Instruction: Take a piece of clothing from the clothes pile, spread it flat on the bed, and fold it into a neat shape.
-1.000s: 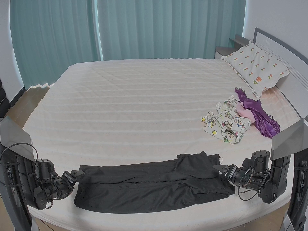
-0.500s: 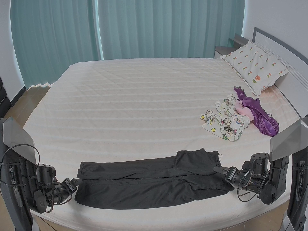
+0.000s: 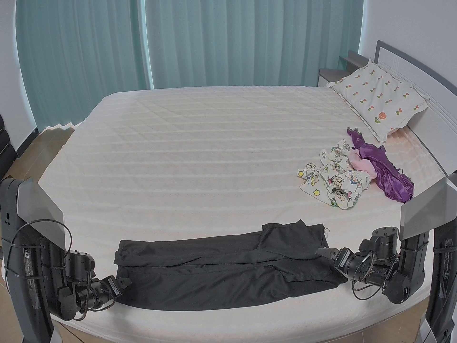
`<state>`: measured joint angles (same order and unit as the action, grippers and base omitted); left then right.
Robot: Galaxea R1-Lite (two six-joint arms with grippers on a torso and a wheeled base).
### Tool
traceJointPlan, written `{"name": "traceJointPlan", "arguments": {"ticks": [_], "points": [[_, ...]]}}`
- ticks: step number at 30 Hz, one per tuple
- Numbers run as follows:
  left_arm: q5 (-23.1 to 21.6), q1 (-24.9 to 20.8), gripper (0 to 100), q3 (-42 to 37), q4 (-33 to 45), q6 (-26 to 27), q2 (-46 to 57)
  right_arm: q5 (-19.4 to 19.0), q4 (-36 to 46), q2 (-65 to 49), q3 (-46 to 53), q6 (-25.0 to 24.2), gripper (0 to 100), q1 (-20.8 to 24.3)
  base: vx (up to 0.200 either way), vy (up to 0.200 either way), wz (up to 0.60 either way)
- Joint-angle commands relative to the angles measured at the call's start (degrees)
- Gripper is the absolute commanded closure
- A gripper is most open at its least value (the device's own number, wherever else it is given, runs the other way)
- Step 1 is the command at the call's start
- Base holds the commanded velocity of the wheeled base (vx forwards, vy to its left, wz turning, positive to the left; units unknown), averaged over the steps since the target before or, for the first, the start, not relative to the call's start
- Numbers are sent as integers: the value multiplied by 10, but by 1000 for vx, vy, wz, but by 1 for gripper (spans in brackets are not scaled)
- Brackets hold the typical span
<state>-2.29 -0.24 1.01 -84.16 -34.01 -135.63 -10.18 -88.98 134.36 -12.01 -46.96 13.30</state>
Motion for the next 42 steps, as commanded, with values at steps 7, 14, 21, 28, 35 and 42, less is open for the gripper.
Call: {"name": "traceJointPlan", "arguments": {"ticks": [7, 14, 21, 28, 35, 42], "points": [[40, -9, 100, -10, 20, 11, -14, 1, -6, 2, 1, 0, 0, -1, 0, 0, 0], [83, -20, 100, -9, 76, 35, -6, 1, -6, 2, 1, 1, 0, -3, 0, 0, 0], [96, -20, 100, -9, 91, 50, -6, 1, -6, 3, 1, 1, 0, -3, 0, 0, 0], [96, -20, 0, -9, 104, 51, -5, 1, -6, 2, 1, 1, 0, -3, 0, 0, 0], [79, 9, 0, -9, 93, 37, 90, 1, -6, -2, 1, 1, 0, -3, 0, 0, 0], [2, 46, 0, 11, 95, 15, 166, 1, -6, -1, 1, 1, 0, -3, 0, 0, 0]]}}
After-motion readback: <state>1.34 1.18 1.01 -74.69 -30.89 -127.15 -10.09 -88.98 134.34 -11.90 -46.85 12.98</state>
